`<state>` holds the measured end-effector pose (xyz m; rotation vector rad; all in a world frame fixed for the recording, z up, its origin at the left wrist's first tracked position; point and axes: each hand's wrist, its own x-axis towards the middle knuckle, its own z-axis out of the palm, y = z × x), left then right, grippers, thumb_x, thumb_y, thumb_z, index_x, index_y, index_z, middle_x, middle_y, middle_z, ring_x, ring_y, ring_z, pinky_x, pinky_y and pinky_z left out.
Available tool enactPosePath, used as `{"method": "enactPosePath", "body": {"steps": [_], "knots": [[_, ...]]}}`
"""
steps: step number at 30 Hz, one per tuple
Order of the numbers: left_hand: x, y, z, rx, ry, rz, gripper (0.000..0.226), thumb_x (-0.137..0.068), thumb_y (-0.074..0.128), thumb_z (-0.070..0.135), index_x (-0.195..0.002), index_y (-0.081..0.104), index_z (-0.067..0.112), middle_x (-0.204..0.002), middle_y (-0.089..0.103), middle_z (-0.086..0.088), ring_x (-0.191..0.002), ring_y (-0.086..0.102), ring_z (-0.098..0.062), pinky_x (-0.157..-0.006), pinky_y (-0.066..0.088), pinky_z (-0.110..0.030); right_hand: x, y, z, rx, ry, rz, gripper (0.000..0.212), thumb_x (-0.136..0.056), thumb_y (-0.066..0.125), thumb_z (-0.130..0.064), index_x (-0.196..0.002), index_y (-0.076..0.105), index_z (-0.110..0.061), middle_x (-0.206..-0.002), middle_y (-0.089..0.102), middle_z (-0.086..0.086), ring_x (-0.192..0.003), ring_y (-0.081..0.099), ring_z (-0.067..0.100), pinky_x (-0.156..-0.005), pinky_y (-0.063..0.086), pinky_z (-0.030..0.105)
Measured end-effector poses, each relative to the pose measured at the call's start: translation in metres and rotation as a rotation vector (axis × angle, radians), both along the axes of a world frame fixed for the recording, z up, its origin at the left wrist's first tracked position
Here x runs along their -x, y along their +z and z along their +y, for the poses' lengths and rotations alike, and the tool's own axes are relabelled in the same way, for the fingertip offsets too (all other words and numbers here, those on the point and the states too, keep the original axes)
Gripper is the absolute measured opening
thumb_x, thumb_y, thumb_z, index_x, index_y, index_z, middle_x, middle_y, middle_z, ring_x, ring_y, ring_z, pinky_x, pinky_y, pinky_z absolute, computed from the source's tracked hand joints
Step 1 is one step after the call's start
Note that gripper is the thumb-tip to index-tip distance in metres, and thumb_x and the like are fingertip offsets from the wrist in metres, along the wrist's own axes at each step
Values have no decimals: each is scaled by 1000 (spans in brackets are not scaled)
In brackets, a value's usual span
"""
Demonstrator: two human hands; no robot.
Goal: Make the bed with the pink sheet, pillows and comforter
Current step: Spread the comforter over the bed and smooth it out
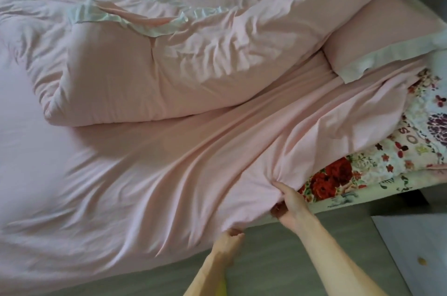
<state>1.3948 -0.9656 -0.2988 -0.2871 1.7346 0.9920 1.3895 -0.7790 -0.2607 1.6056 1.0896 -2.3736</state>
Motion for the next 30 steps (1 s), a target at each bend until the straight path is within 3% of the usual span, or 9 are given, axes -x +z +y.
{"method": "enactPosePath", "body": {"steps": [2, 6, 10, 15, 18, 21, 24, 27, 30], "knots": [[0, 1, 18, -23, 88, -74, 17, -88, 51, 33, -92, 62, 20, -82, 61, 3, -66, 56, -15, -59, 41, -25, -22, -1, 11, 5, -43, 8, 22, -89, 61, -12, -109, 67, -6, -98, 74, 13, -89, 68, 28, -73, 54, 36], [-9, 12, 60, -223, 689, -346, 24, -99, 46, 27, -106, 64, 13, -103, 70, -3, -88, 65, -22, -69, 45, -31, -90, -10, 40, -36, -172, -125, 16, -93, 52, -18, -103, 64, -14, -93, 67, 8, -80, 58, 22, -62, 38, 31], [-33, 26, 100, -329, 1126, -407, 16, -95, 56, 26, -91, 58, 10, -80, 59, -7, -72, 58, -22, -65, 46, -33, -126, -15, 64, 34, -232, -183, 10, -88, 54, -16, -96, 60, -12, -96, 60, 12, -83, 56, 24, -64, 41, 31], [-72, 15, 123, -289, 1295, -273, 8, -86, 57, 5, -81, 61, 10, -63, 62, -3, -56, 60, -16, -49, 49, -25, -125, 1, 106, 123, -229, -38, 33, -74, 55, -6, -107, 63, -10, -99, 66, 13, -92, 61, 32, -77, 51, 38], [-109, 17, 126, -314, 1365, -268, 4, -85, 60, 9, -84, 64, 7, -70, 65, -7, -58, 62, -18, -49, 50, -24, -130, 14, 145, 120, -198, 26, 41, -76, 65, -14, -117, 67, -14, -114, 70, 13, -108, 61, 37, -100, 46, 50], [-150, 29, 128, -403, 1406, -317, 11, -81, 67, 17, -88, 68, 9, -76, 69, -7, -59, 65, -19, -45, 46, -25, -149, 19, 174, 182, -71, 73, 47, -79, 64, -21, -126, 65, -20, -123, 69, 11, -117, 60, 37, -105, 39, 59], [-188, 37, 129, -420, 1429, -347, 12, -84, 65, 23, -92, 66, 14, -76, 67, -2, -52, 56, -14, -36, 30, -21, -183, 16, 186, 195, 30, 7, 39, -85, 62, -18, -124, 64, -15, -121, 69, 13, -111, 62, 37, -94, 48, 58], [-219, 32, 132, -344, 1439, -353, 11, -81, 66, 24, -89, 63, 17, -73, 61, -1, -51, 44, -12, -38, 24, -20, -226, -1, 187, 150, 74, -198, 50, -79, 67, -11, -128, 60, -5, -120, 68, 18, -92, 67, 33, -69, 58, 42], [-246, 27, 134, -253, 1472, -365, 11, -76, 68, 19, -85, 62, 17, -68, 59, 3, -50, 43, -11, -38, 25, -20, -260, -10, 179, 43, 53, -320, 47, -78, 71, -6, -123, 59, -5, -92, 66, 12, -55, 63, 20, -39, 48, 21]]}}
